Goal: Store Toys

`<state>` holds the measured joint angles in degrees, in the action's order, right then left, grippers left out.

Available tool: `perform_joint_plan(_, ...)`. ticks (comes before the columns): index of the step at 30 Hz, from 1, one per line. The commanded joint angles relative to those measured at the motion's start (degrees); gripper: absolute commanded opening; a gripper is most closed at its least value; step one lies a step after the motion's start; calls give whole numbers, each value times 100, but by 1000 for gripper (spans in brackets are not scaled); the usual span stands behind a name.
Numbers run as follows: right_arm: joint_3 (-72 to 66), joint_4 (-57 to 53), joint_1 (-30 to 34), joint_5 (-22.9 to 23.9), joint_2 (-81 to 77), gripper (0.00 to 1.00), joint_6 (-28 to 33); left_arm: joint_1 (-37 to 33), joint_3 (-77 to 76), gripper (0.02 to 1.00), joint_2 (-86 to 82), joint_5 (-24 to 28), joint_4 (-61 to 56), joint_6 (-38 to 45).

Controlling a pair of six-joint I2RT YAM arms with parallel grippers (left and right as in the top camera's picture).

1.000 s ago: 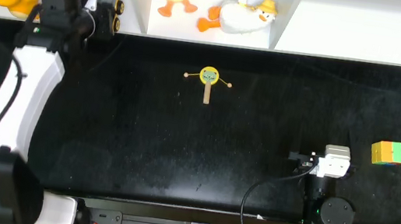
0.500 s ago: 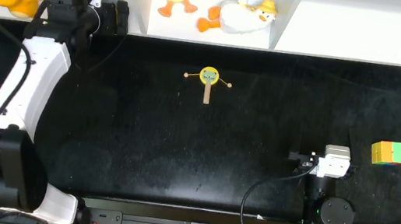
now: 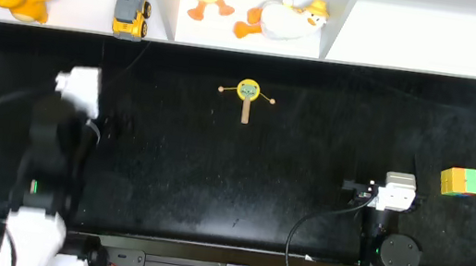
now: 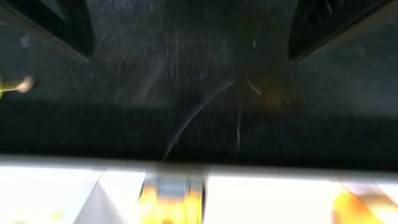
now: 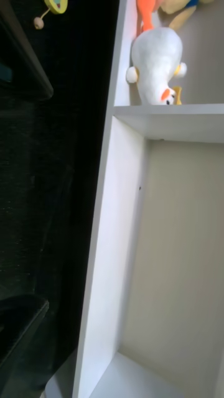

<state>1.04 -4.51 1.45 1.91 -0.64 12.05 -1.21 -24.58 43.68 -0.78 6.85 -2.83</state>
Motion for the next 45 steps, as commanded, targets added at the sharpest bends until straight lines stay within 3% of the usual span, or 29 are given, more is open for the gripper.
perform_joint_plan(1,-79,22,-26,0,37,996,-4,111,1145,998,-1838,-42,-890,188)
perform_joint_plan(6,-79,22,-26,0,37,993,-4,321,2380,998,-3394,22,-1751,566)
perform_joint_plan(10,-79,22,-26,0,37,993,-4,321,2415,998,-4398,-136,-634,780)
perform_joint_plan(13,-79,22,-26,0,37,993,-4,326,2411,998,-4354,-90,-192,734)
perform_joint_plan(40,-57,-13,-37,0,-74,996,-4,326,2411,998,-4350,-42,-201,734)
perform_joint_plan(42,50,63,-35,170,-396,993,39,326,2411,998,-4350,-42,-201,734)
perform_joint_plan(45,463,-223,-138,186,-1099,996,-350,326,2411,998,-4350,-42,-199,734)
